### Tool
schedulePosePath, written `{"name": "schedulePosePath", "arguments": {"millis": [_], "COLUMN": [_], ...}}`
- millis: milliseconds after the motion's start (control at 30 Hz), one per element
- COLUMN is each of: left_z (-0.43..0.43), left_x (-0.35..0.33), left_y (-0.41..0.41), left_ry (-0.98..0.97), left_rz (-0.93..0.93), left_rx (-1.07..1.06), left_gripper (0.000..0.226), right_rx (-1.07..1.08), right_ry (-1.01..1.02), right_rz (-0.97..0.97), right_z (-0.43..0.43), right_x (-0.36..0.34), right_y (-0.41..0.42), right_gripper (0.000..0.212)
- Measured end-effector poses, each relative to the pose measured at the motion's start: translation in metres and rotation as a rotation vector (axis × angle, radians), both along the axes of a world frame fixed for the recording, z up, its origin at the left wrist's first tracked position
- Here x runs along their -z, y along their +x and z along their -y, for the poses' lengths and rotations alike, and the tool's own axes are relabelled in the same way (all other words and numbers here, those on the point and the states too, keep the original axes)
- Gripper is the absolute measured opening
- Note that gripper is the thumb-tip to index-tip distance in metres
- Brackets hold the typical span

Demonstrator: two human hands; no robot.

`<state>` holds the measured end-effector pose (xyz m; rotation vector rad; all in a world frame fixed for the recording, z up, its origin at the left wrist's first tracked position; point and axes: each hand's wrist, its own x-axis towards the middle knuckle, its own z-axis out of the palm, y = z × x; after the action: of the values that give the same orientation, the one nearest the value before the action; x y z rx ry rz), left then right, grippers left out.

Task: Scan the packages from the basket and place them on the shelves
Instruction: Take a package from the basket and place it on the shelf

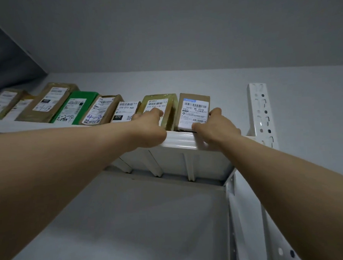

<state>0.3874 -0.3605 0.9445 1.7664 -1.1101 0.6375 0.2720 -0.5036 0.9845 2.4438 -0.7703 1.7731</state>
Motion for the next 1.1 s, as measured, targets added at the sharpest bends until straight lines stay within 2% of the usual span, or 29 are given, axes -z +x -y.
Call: {"name": "schedulePosePath", "arguments": {"millis": [167,400,633,900,1100], "left_z": [0.005,0.013,0.013,0.015,0.009], "left_x": [-0.003,-0.002,-0.005,0.001,0.011], "left_y": [0.002,-0.008,-0.009,-0.019,-0.024], "left_ry": [0.034,0.104,0.144,0.136,0.115], "left_rz": [0.036,0.214,0.259,0.239,0.222], "left_rx": [-0.036,-0.094,-0.155,-0.161,-0.159], "left_gripper": [0.091,0.071,0.050,0.056,0.066], "right_rx": [0.053,0.109,0.107,0.099,0.060], "right_ry": [-0.028,-0.027,-0.033,-0.087,-0.260], "right_rz": [0.013,0.086,0.069,0.127,0.167], "right_z": [0.003,0.002,0.001,0.007,-0.008], "right_x": [-0.001,-0.003,-0.005,0.001,0.031], "right_y": [0.007,0.015,0.016,0.010,0.001], "right_gripper": [0.050,0.055,0.058,0.059,0.035]}}
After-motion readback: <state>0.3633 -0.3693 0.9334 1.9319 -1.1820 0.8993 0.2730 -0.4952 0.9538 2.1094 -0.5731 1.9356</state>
